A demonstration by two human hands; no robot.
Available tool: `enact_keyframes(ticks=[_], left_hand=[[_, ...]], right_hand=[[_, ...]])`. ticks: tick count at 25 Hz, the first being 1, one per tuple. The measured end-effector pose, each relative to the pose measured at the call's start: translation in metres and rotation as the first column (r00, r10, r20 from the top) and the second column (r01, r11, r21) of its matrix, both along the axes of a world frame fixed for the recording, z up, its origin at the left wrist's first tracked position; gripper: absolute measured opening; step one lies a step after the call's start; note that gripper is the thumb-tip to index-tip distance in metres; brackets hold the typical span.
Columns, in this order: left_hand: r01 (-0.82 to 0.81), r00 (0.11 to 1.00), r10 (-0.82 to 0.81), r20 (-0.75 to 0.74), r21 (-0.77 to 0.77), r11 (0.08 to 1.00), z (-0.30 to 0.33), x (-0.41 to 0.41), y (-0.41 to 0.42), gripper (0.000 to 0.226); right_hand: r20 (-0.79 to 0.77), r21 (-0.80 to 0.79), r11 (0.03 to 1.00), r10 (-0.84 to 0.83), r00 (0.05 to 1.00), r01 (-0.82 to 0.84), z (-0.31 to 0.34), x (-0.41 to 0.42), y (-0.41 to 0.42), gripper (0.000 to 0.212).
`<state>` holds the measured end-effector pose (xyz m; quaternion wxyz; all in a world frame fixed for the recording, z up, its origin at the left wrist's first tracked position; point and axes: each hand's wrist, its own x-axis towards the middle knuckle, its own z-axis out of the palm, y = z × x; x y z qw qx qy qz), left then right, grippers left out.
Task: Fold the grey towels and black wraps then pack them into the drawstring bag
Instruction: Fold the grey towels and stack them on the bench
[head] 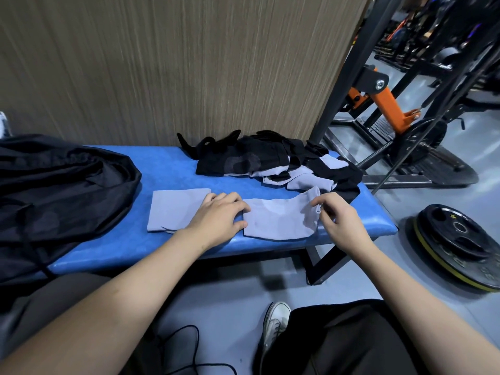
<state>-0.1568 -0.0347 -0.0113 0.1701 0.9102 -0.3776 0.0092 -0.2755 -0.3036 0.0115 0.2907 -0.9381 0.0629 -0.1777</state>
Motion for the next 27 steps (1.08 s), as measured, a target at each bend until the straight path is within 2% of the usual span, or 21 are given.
enact_keyframes(ticks=[8,18,20,24,27], left_hand=[[-0.011,0.999,0.012,-0.048,0.021,1.000,-0.001,0.003,0.001,0.047],[-0.015,0.998,0.015,-0.059,0.003,1.000,0.001,0.002,0.001,0.035],[-0.026,0.997,0.024,-0.072,-0.021,0.999,0.002,0.001,0.002,0.033],[-0.059,0.992,0.052,-0.111,-0.068,0.996,0.006,0.001,0.001,0.051],[-0.085,0.990,0.073,-0.118,-0.099,0.991,0.007,0.000,-0.001,0.032]], right_hand=[[0.006,-0.183,0.946,0.274,0.962,-0.268,-0.002,0.036,0.057,0.017],[-0.119,-0.327,0.872,0.344,0.931,-0.364,-0.025,0.063,0.088,0.023],[-0.139,-0.310,0.880,0.331,0.933,-0.359,-0.024,0.062,0.089,0.031],[-0.199,-0.184,0.920,0.311,0.929,-0.347,-0.015,0.056,0.086,0.045],[-0.181,-0.034,0.945,0.314,0.932,-0.325,-0.013,0.051,0.077,0.039]])
